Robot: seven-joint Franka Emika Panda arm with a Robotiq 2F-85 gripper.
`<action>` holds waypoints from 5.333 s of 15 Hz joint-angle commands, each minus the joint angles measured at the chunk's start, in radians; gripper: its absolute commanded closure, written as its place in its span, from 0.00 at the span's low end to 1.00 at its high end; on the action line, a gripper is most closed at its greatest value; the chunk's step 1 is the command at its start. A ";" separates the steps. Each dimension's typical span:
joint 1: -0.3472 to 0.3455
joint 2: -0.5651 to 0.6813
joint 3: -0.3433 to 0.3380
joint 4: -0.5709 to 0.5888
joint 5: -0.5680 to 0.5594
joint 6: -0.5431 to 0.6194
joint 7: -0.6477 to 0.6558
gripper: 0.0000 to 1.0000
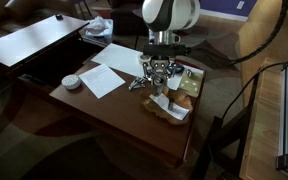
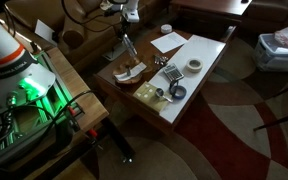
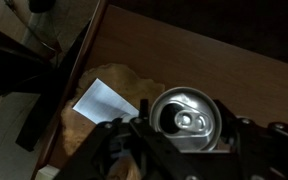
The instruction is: Put the can on the brown bowl
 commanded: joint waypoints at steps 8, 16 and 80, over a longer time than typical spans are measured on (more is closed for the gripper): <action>-0.019 0.000 0.018 0.002 -0.019 0.003 0.013 0.38; -0.019 0.000 0.018 0.002 -0.019 0.002 0.013 0.38; -0.232 0.422 -0.008 0.431 -0.023 -0.406 -0.280 0.05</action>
